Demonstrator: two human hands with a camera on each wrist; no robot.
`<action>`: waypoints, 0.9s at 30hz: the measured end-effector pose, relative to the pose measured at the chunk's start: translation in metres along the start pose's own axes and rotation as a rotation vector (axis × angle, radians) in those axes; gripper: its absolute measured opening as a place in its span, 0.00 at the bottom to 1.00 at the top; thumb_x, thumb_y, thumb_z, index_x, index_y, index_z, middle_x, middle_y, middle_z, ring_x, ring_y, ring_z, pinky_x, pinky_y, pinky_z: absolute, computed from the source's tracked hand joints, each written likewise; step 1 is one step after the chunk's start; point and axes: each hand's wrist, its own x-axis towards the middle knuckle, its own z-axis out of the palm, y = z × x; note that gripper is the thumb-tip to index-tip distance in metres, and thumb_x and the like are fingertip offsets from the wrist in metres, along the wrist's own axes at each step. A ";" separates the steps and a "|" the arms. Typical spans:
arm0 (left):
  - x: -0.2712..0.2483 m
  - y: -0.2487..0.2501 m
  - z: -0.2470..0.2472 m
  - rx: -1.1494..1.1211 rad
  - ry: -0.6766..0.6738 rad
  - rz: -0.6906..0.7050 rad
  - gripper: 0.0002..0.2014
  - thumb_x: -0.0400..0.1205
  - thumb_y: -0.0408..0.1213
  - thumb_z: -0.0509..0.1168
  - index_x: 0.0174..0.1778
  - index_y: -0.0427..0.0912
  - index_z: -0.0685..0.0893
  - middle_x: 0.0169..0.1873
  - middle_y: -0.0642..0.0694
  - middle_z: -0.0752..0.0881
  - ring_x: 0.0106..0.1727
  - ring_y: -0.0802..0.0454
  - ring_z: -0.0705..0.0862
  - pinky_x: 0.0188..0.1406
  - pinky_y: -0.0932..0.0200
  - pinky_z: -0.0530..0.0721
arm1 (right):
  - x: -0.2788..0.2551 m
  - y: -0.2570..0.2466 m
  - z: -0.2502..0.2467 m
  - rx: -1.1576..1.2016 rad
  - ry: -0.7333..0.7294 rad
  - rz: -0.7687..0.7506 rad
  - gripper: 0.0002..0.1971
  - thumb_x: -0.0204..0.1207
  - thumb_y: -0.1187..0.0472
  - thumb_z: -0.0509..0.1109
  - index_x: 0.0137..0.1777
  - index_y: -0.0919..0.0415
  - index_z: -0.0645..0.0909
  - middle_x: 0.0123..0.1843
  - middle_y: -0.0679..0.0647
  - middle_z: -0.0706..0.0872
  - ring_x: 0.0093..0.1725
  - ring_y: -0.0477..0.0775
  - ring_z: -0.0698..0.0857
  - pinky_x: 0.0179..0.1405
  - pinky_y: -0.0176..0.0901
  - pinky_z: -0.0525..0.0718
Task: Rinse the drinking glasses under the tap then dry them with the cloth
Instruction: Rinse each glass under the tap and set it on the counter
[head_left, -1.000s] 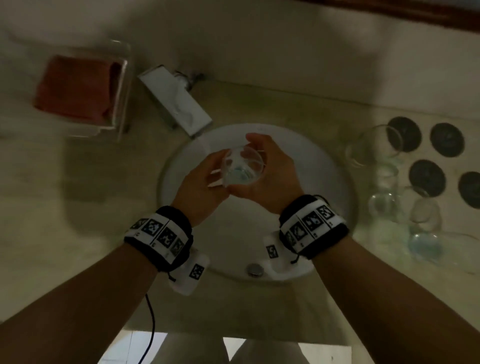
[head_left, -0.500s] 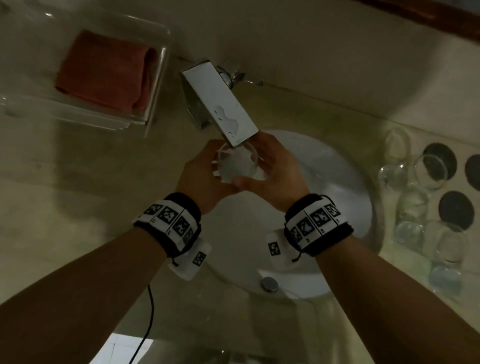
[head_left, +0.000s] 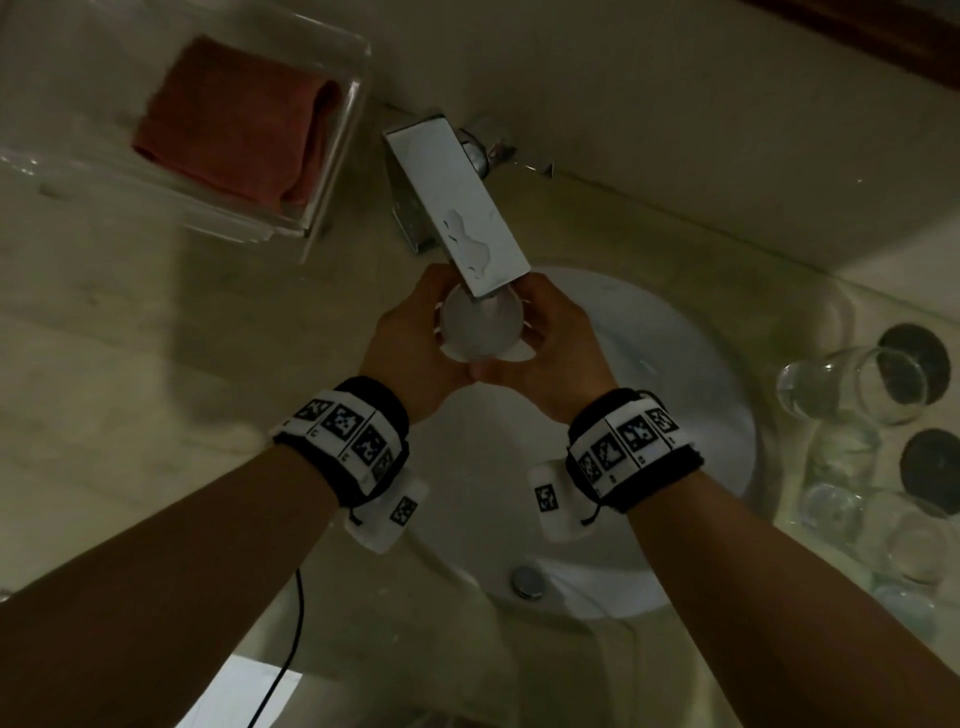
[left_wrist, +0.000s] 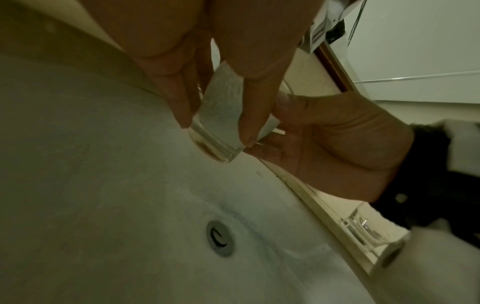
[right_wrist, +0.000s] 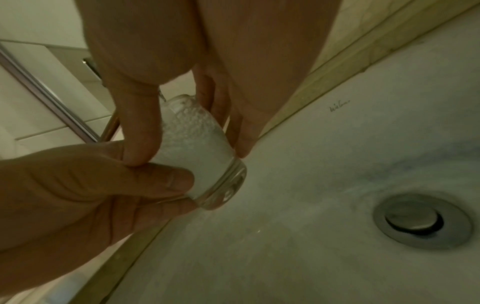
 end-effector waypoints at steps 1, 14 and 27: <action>0.001 -0.002 0.000 -0.005 0.003 0.007 0.39 0.68 0.33 0.83 0.58 0.74 0.66 0.51 0.69 0.80 0.46 0.82 0.82 0.45 0.78 0.81 | 0.001 0.001 -0.001 0.004 0.003 -0.003 0.47 0.59 0.63 0.90 0.79 0.60 0.72 0.71 0.51 0.83 0.70 0.48 0.83 0.72 0.52 0.83; -0.004 -0.003 0.003 0.371 -0.285 -0.412 0.30 0.69 0.72 0.69 0.41 0.44 0.87 0.34 0.47 0.89 0.41 0.47 0.90 0.45 0.54 0.89 | 0.000 0.015 0.004 0.105 -0.154 0.476 0.28 0.77 0.38 0.71 0.50 0.66 0.90 0.49 0.64 0.94 0.51 0.62 0.93 0.59 0.63 0.90; 0.003 -0.001 -0.002 0.245 -0.199 -0.359 0.49 0.55 0.78 0.70 0.66 0.48 0.82 0.54 0.50 0.89 0.50 0.52 0.90 0.56 0.45 0.90 | 0.012 0.010 0.007 0.151 -0.064 0.459 0.20 0.76 0.43 0.76 0.55 0.60 0.86 0.48 0.55 0.92 0.51 0.56 0.91 0.56 0.52 0.90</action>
